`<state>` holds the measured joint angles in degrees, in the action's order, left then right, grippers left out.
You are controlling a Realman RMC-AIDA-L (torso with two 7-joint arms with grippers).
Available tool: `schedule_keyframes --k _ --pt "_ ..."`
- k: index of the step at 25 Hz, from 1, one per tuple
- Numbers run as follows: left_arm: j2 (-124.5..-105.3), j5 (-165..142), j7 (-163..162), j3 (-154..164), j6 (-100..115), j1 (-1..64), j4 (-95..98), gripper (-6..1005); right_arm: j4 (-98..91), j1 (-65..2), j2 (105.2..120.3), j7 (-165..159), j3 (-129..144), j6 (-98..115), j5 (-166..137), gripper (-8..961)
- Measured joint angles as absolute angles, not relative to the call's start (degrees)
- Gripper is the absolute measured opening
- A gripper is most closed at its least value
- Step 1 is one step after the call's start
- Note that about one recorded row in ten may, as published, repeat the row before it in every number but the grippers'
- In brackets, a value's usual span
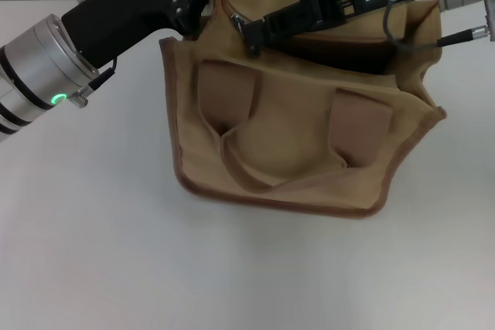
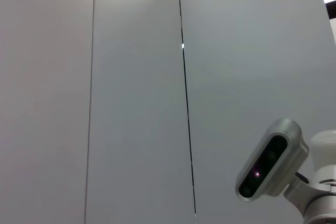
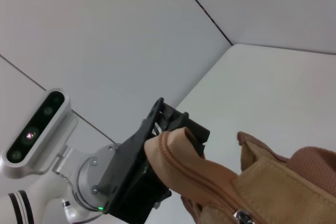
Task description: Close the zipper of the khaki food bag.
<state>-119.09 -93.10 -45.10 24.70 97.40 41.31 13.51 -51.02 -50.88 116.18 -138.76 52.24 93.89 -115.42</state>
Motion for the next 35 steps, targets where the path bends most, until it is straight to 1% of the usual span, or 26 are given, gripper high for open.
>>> schedule_keyframes --k 5,8,15,19,28,35 --pt "-119.09 -93.1 -45.2 24.7 97.5 41.4 13.5 20 -50.4 -51.3 116.10 -138.7 53.9 92.7 -115.4 283" --pt "-119.09 -93.2 -45.2 24.7 97.6 41.6 13.5 20 -50.4 -51.9 116.52 -138.7 54.5 92.3 -115.5 283" --pt "-119.15 -93.2 -45.2 24.8 97.8 41.9 13.3 21 -50.8 -51.5 116.85 -137.5 54.5 91.7 -115.5 246" --pt "-119.17 -93.3 -45.2 24.8 98.1 41.9 13.3 21 -51.1 -50.7 116.98 -135.5 54.3 91.6 -114.8 85" --pt "-119.17 -93.3 -45.1 24.8 98.1 41.7 13.3 20 -52.6 -50.2 117.20 -135.6 54.4 91.9 -114.9 -1" --pt "-119.03 -93.2 -45.1 24.3 98.2 41.4 13.3 20 -56.4 -48.6 117.25 -138.7 54.5 92.7 -116.4 -1"
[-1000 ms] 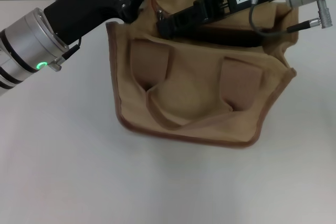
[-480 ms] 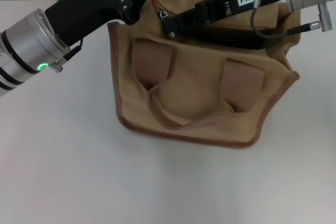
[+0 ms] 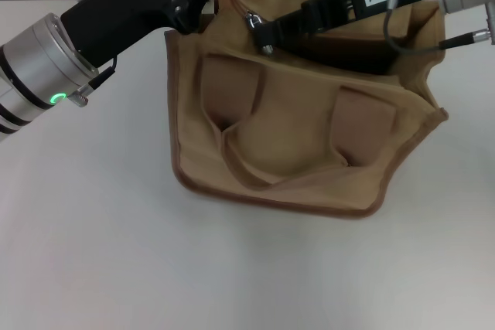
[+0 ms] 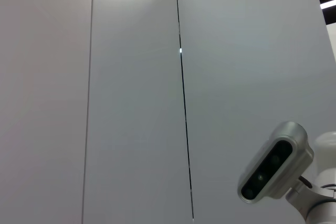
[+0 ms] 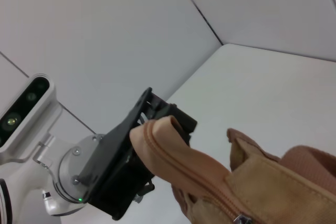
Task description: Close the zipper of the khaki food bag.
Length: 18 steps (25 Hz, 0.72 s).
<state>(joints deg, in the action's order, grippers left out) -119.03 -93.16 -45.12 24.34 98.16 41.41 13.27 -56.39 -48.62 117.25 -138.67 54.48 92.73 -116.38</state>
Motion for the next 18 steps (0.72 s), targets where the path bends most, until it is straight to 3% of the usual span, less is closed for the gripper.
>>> schedule_keyframes --k 18 --pt "-118.58 -90.7 -46.0 22.6 97.8 39.7 14.7 22 -67.0 -42.2 115.87 -144.5 48.1 97.6 -126.2 -2"
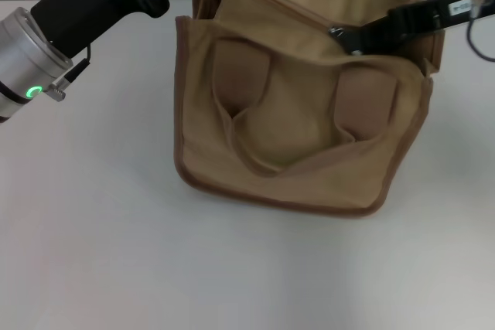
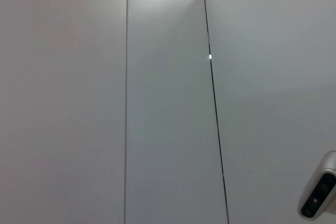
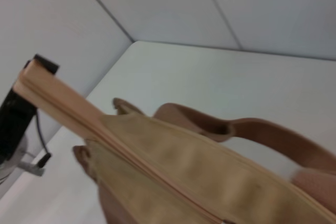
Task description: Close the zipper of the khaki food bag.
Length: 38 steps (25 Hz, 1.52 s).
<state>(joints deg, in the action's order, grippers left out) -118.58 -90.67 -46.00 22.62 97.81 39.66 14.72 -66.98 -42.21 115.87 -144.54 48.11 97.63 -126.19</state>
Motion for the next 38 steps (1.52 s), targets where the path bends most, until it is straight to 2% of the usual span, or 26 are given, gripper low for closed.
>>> schedule_keyframes --k 6,16,22,27,32,37,38 --pt "-118.35 -88.3 -47.4 22.6 97.7 37.9 16.0 23 -67.6 -43.2 113.62 -144.1 43.1 99.4 -128.6 -2" --pt "-118.38 -87.9 -47.9 22.6 96.6 37.2 16.4 24 -67.7 -42.9 113.22 -141.8 42.6 99.7 -124.8 1" --pt "-118.41 -87.9 -48.2 22.6 96.1 37.0 16.3 25 -66.8 -39.2 113.33 -129.2 38.6 102.7 -111.1 210" --pt "-118.43 -87.9 -48.8 22.6 96.0 36.7 16.1 26 -58.0 -34.7 113.04 -110.3 38.4 110.2 -96.3 401" --pt "-118.46 -87.9 -48.9 23.0 96.0 36.2 16.0 27 -44.3 -32.0 113.19 -86.6 38.9 119.0 -95.3 506" --pt "-118.58 -87.9 -49.0 22.7 95.9 35.4 15.8 27 -32.5 -28.7 114.10 -65.7 40.3 119.1 -100.8 612" --pt "-118.59 -87.9 -49.3 22.7 95.9 35.0 15.8 27 -29.4 -27.8 115.06 -60.4 40.4 117.1 -103.5 633"
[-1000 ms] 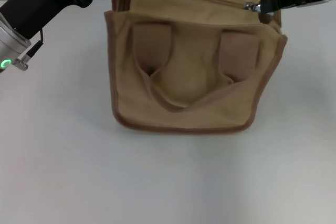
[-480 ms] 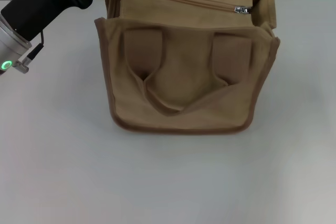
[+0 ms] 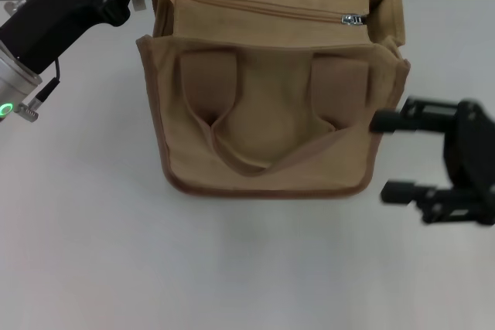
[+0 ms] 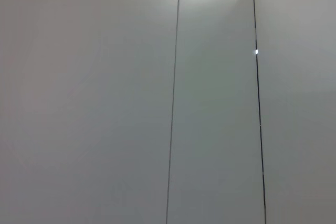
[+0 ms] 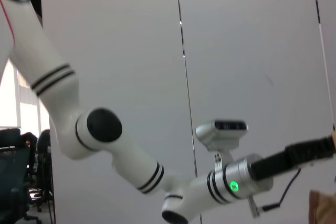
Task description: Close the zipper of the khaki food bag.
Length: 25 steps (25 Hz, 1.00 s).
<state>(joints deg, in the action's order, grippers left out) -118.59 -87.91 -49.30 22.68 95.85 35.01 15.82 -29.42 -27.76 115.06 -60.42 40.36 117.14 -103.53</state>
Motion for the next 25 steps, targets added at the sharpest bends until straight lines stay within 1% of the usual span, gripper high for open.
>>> schedule_keyframes --k 1,2,5,9,13,14,15,18,19,20,21,25 --pt "-118.59 -87.9 -49.3 22.7 95.9 35.0 15.8 27 -29.4 -27.8 115.06 -60.4 40.4 117.1 -103.5 678" --pt "-118.58 -87.9 -49.4 22.7 95.9 34.8 15.8 28 -28.4 -27.4 115.55 -58.7 40.4 116.2 -104.5 723" --pt "-118.66 -87.9 -49.9 22.7 95.6 34.1 15.7 28 -27.7 -25.9 117.73 -54.7 40.3 112.0 -106.2 724" --pt "-118.60 -88.1 -51.5 23.1 95.4 33.0 15.8 28 -27.6 -26.0 117.93 -54.5 41.1 110.4 -106.8 724" --pt "-117.80 -90.6 -55.9 25.9 95.3 30.9 18.3 29 -27.0 -26.9 117.74 -55.5 41.7 109.0 -108.8 724" --pt "-117.63 -91.2 -57.5 26.7 95.7 29.9 20.0 67 -27.0 -26.9 117.80 -55.5 41.7 108.6 -109.1 724" --pt "-117.11 -92.1 -61.2 28.0 97.2 27.5 23.8 106 -26.8 -26.9 118.00 -55.5 41.8 107.7 -109.4 724" --pt "-116.35 -92.2 -64.1 29.2 99.4 25.3 26.7 221 -26.5 -26.9 118.14 -55.5 42.0 107.2 -109.4 724" --pt "-115.60 -92.2 -65.5 30.2 101.6 24.0 27.9 333 -26.2 -26.9 118.17 -55.5 42.2 107.1 -109.5 725" --pt "-114.10 -92.2 -67.0 31.9 105.1 22.3 28.8 445 -25.5 -26.9 118.19 -55.5 42.5 106.4 -109.5 725" --pt "-114.10 -92.2 -67.0 31.9 105.1 22.3 28.8 488 -25.5 -26.9 118.19 -55.5 42.5 106.4 -109.5 725" --pt "-111.09 -92.3 -67.2 38.6 112.3 19.3 29.1 658 -24.2 -27.2 118.70 -55.0 42.7 103.5 -109.5 725"
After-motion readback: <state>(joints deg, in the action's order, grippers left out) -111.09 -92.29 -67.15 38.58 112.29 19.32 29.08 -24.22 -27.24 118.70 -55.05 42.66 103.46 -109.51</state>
